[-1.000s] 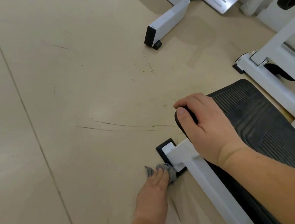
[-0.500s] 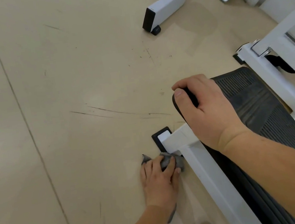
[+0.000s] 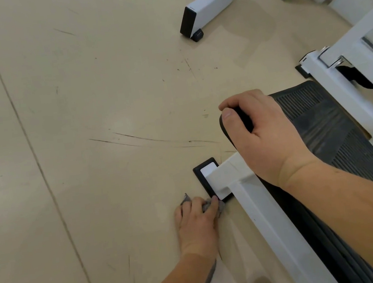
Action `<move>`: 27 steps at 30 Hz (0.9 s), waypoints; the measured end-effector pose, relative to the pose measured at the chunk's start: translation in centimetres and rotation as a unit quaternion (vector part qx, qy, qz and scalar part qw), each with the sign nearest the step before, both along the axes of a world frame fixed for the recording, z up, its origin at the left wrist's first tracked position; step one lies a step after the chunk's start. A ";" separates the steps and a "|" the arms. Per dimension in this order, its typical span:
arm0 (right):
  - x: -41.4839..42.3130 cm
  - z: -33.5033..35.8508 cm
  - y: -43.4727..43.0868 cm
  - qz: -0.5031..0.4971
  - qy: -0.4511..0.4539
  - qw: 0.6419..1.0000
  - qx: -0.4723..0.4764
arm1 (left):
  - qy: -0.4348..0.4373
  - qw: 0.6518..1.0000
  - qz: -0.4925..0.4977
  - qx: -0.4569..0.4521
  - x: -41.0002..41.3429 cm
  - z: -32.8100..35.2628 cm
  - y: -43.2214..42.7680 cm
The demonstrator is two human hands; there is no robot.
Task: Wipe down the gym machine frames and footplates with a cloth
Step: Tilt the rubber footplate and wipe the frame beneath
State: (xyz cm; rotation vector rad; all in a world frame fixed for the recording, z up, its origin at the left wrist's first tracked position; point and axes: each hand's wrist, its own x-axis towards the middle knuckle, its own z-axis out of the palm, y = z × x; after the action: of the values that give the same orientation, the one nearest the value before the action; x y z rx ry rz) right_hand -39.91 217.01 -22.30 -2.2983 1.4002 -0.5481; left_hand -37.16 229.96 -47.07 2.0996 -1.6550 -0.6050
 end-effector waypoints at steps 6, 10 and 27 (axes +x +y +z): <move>0.1 0.2 0.0 -0.002 -0.009 1.000 0.002 | 0.211 0.970 0.116 0.022 -0.3 3.8 -2.9; 0.0 0.1 0.1 -0.001 -0.008 1.000 0.004 | 0.153 0.963 0.183 0.124 -0.8 4.5 -4.3; -0.2 -0.2 -0.2 0.006 0.008 1.000 -0.003 | 0.056 0.967 -0.237 0.077 7.2 0.4 -12.9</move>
State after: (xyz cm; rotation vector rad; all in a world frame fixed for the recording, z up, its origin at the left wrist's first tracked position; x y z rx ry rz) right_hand -40.10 216.82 -22.47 -2.3196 1.3930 -0.5317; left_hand -29.94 217.07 -46.68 1.7242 -2.1160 -1.0070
